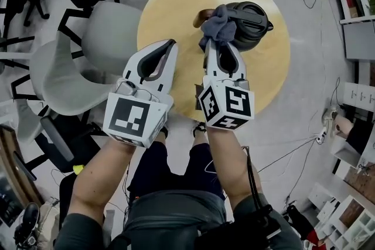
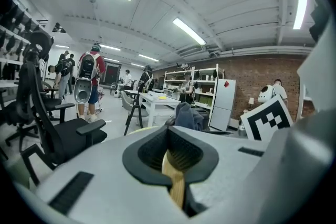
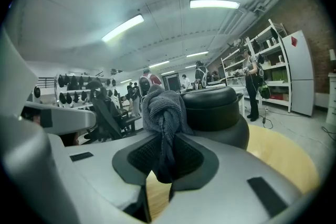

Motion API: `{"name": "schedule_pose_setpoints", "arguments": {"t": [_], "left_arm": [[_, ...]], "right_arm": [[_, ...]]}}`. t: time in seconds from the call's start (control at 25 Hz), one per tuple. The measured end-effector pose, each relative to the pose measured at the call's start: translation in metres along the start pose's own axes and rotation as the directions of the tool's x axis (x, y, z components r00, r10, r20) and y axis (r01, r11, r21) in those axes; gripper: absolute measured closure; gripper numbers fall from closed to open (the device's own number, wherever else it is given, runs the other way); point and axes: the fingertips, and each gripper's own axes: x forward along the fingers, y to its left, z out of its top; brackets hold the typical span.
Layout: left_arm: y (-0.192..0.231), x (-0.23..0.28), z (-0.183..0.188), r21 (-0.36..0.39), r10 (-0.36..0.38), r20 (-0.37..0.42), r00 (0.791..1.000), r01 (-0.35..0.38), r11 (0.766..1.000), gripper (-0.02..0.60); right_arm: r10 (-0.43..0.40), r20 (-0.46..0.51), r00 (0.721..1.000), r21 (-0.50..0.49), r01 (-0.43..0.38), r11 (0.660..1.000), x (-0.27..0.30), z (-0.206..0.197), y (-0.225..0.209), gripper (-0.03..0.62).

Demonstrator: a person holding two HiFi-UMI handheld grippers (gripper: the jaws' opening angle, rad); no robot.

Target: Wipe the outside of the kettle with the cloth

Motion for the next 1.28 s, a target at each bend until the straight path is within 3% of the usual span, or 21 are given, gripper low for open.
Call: {"name": "schedule_pose_setpoints", "arguments": {"t": [0.32,0.92,1.12,1.28], "left_arm": [[0.003,0.000,-0.022,-0.031,0.010,-0.009,1.000,-0.010,0.999,0.572],[0.005,-0.002,-0.048,-0.023,0.044,-0.061,0.997,-0.046,0.999,0.572],[0.006,-0.003,-0.050,-0.018,0.052,-0.065,0.997,-0.054,0.998,0.572],[0.004,-0.009,-0.042,0.002,0.051,-0.030,0.998,-0.051,0.999,0.572]], "right_arm": [[0.003,-0.020,1.000,0.010,-0.003,1.000,0.006,-0.030,0.003,0.511],[-0.039,-0.239,0.970,0.064,0.055,0.996,0.024,-0.130,-0.022,0.511],[-0.034,-0.255,0.966,0.029,0.043,0.999,0.023,-0.132,-0.022,0.511],[0.023,-0.188,0.982,-0.061,-0.035,0.998,0.001,-0.095,0.001,0.510]]}}
